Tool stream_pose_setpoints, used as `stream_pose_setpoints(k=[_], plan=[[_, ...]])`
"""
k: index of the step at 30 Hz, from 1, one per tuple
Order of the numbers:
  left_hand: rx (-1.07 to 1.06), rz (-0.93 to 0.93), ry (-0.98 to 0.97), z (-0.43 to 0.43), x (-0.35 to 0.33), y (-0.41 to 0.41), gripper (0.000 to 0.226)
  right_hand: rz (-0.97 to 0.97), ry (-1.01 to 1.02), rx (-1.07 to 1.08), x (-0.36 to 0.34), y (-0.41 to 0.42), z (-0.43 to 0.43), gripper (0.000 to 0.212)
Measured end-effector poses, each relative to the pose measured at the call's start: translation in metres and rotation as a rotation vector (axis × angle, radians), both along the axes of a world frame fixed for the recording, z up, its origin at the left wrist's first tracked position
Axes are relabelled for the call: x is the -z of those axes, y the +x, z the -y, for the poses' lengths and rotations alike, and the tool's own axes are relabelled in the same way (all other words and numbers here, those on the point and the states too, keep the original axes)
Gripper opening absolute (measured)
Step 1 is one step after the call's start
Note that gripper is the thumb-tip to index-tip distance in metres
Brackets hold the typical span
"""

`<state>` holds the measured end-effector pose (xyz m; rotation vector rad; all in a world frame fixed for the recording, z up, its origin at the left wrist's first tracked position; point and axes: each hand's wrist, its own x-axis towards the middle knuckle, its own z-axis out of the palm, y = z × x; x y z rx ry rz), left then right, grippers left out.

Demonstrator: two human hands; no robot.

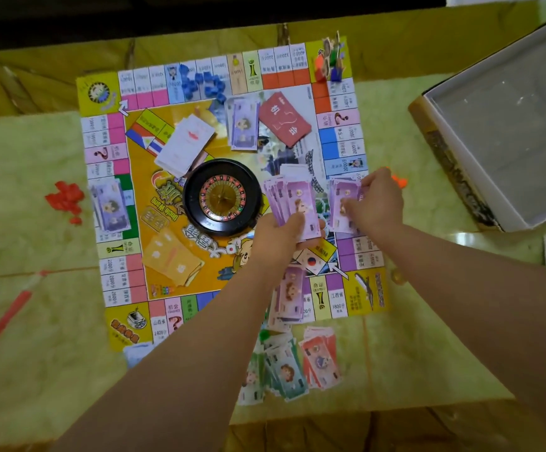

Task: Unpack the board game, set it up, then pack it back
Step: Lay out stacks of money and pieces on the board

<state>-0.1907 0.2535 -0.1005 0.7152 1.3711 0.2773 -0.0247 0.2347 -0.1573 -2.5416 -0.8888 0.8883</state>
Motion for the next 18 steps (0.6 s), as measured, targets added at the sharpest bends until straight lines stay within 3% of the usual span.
stream_pose_setpoints(k=[3, 7, 9, 11, 16, 18], plan=[[0.018, -0.045, 0.015, -0.007, 0.005, 0.002, 0.018, -0.002, 0.096, 0.027, -0.005, -0.002, -0.003, 0.044], [-0.024, -0.063, 0.025, -0.016, -0.003, 0.007, 0.024, -0.377, 0.218, -0.023, -0.027, -0.011, -0.018, 0.024], [-0.066, -0.05, -0.002, -0.021, -0.008, 0.009, 0.05, -0.533, 0.171, -0.099, -0.035, -0.015, -0.026, 0.016], [-0.09, -0.025, 0.003, -0.027, -0.011, 0.01, 0.057, -0.61, 0.154, -0.11, -0.037, -0.018, -0.034, 0.008], [-0.195, -0.028, 0.044, -0.054, -0.014, 0.003, 0.01, -0.621, 0.139, -0.075, -0.037, -0.024, -0.065, 0.012], [-0.293, -0.06, 0.056, -0.067, -0.012, -0.005, 0.017, -0.597, 0.17, -0.019, -0.036, -0.03, -0.083, 0.017]])
